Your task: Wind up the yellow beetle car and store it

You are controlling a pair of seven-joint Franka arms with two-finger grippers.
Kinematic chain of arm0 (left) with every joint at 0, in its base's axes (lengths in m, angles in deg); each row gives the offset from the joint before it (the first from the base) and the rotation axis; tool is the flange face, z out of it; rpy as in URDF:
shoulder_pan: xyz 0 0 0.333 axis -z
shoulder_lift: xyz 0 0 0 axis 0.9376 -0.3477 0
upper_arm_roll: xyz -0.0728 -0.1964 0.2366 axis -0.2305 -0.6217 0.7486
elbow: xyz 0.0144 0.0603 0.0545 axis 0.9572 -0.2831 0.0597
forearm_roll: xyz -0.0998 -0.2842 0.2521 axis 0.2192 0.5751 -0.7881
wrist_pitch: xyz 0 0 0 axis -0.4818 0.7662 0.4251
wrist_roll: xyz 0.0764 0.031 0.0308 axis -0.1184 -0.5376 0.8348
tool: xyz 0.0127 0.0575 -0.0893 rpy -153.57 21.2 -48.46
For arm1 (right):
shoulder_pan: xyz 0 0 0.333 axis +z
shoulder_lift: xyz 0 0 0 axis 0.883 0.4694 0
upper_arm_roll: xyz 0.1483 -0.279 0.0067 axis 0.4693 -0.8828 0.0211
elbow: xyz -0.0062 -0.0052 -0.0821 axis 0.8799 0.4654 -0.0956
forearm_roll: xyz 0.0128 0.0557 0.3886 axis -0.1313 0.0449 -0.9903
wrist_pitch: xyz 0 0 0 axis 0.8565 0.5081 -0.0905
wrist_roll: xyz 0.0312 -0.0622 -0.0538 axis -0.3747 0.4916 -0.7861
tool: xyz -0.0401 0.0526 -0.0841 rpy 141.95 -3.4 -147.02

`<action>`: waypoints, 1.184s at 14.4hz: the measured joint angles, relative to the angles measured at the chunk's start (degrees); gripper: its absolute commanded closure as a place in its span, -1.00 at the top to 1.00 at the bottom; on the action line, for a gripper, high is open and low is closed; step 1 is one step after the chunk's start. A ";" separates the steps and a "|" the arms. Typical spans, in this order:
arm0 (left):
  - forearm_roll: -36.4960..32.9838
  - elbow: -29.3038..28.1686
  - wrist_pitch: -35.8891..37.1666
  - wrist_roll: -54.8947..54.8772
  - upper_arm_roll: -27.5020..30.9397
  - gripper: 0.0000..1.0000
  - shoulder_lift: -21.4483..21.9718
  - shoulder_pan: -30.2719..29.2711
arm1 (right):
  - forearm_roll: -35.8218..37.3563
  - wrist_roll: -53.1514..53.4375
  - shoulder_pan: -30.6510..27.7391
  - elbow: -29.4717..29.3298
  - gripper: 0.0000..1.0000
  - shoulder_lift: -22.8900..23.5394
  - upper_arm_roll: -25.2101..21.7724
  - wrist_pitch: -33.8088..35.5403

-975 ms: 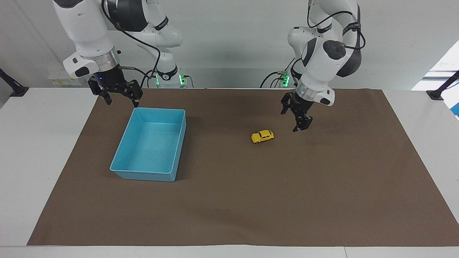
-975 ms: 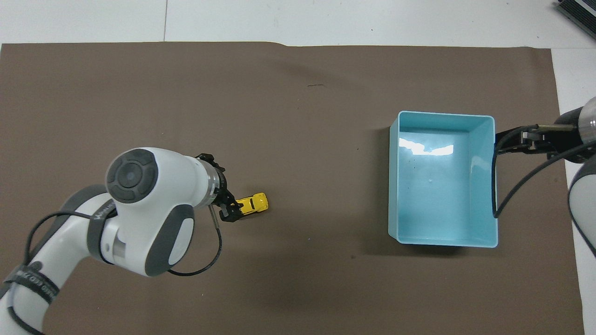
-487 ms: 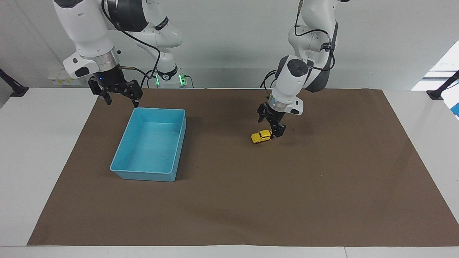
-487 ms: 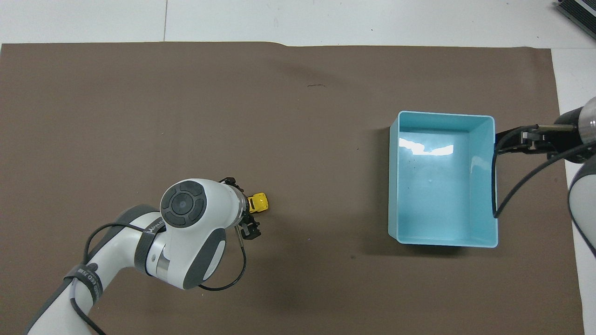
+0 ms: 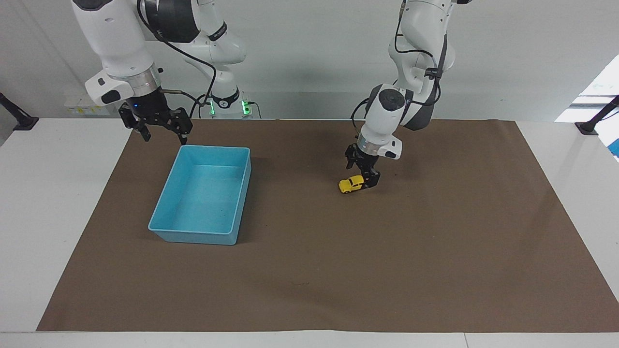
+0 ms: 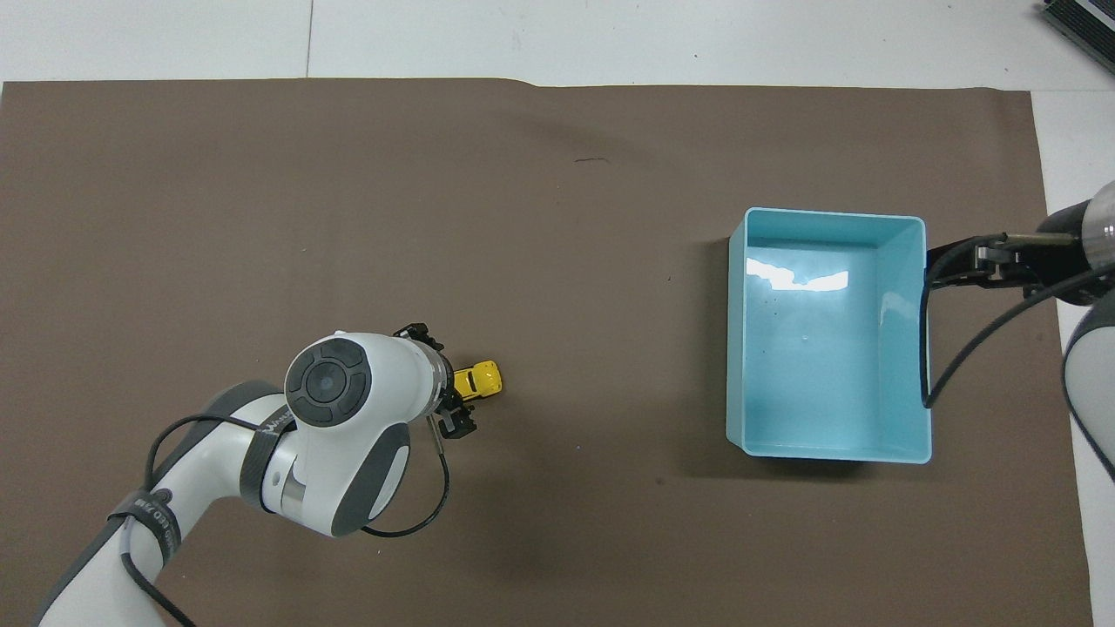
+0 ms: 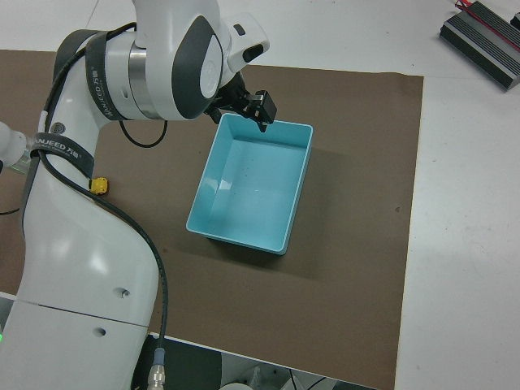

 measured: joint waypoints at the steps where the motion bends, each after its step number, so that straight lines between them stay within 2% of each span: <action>1: -0.11 -0.33 -0.49 0.00 0.00 1.00 0.00 0.00 | 0.00 0.00 0.00 0.00 1.00 0.00 0.00 0.00; 6: -0.44 -1.16 -3.52 -0.15 -0.01 1.00 -1.10 0.00 | 0.00 0.00 0.00 0.00 1.00 0.00 0.00 0.00; 7: -0.56 -1.16 -3.83 -0.19 -0.03 0.48 -1.43 0.01 | 0.00 0.00 0.00 0.00 1.00 0.00 0.00 0.00; 9: -1.01 -1.16 -4.13 -0.31 -0.09 -0.22 -1.65 0.02 | 0.00 0.00 0.00 0.00 1.00 0.00 0.00 0.00; 10: -1.66 -1.16 -4.22 -0.34 -0.15 -0.48 -1.66 0.04 | 0.00 0.00 0.00 0.00 1.00 0.00 0.00 0.00; 11: -1.87 -1.16 -4.21 -0.50 -0.33 -0.64 -1.55 0.09 | 0.00 0.00 0.00 0.00 1.00 0.00 0.00 0.00; 17: -2.39 -1.13 -4.22 -2.36 -0.81 -0.70 -1.24 0.23 | 0.00 0.00 0.00 0.00 1.00 0.00 0.00 0.00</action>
